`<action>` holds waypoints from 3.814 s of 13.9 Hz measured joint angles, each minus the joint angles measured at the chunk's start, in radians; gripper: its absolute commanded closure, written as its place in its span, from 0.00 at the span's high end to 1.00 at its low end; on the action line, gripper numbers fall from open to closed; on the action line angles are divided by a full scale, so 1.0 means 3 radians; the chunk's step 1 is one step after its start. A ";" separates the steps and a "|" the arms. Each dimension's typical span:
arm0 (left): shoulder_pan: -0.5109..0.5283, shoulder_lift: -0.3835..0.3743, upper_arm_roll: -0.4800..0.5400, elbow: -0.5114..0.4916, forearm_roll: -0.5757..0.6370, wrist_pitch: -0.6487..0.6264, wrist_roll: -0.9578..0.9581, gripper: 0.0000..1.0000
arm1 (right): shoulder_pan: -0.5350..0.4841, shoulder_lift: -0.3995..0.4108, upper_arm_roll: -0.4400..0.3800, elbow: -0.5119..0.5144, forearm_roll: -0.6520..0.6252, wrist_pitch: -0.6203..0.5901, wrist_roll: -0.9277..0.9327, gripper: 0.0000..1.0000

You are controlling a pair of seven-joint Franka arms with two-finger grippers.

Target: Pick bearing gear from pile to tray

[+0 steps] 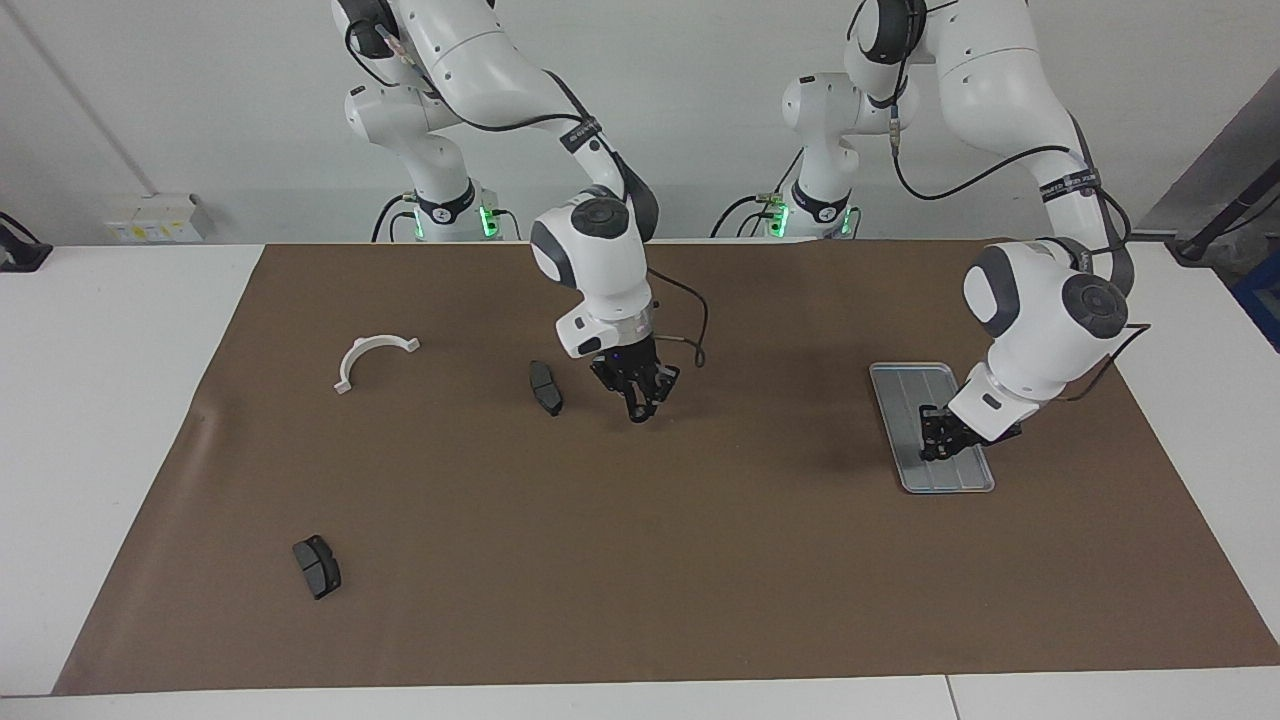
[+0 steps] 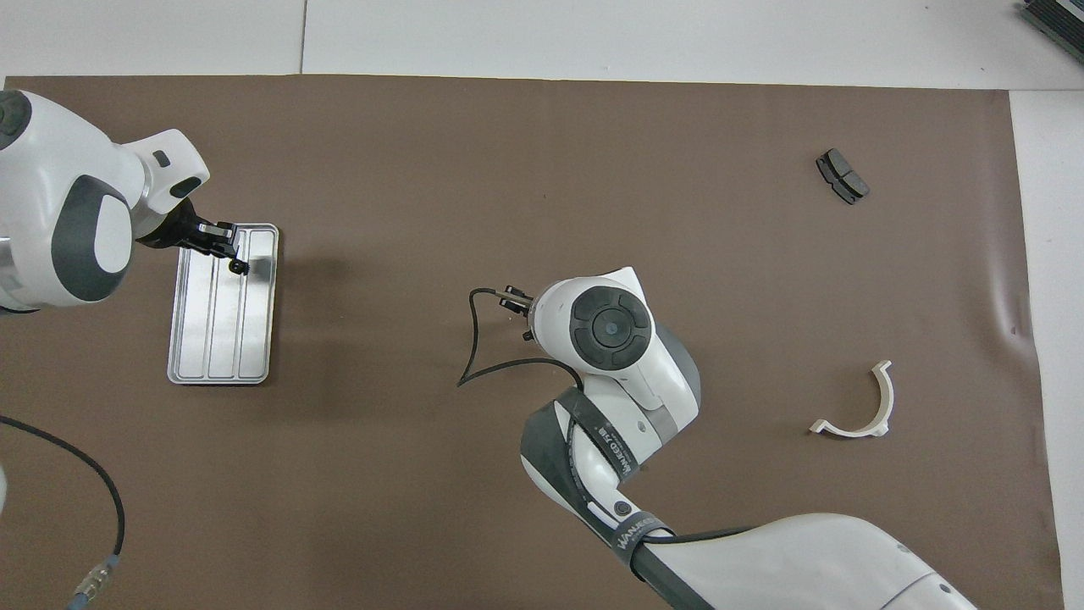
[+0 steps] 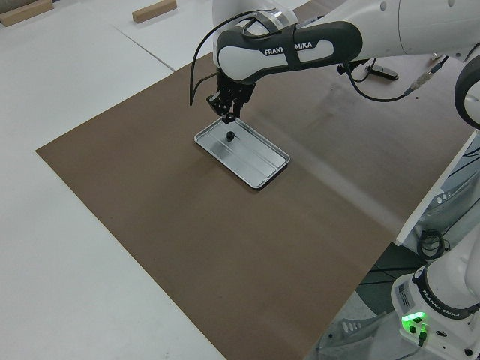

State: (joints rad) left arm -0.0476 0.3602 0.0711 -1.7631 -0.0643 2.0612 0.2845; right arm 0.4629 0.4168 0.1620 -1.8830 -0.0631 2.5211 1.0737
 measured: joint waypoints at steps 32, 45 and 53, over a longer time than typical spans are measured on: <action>-0.2036 0.0376 -0.0112 0.0484 0.0001 0.0481 -0.2861 0.83 | -0.1511 -0.1570 -0.0541 0.0574 -0.0017 -0.2374 -0.2877 1.00; -0.2187 0.0648 -0.0112 0.0528 0.0001 0.0565 -0.2914 0.77 | -0.1427 -0.1571 -0.0875 0.0688 0.0128 -0.2859 -0.3406 1.00; -0.2221 0.0688 -0.0112 0.0506 0.0001 0.0650 -0.2932 0.74 | -0.1425 -0.1579 -0.0878 0.0688 0.0128 -0.2906 -0.3406 1.00</action>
State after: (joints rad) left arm -0.7138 0.5667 0.0375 -1.6112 -0.0639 2.2564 -0.5952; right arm 0.0356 -0.0570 -0.1015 -1.6766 -0.0246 1.6493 0.0518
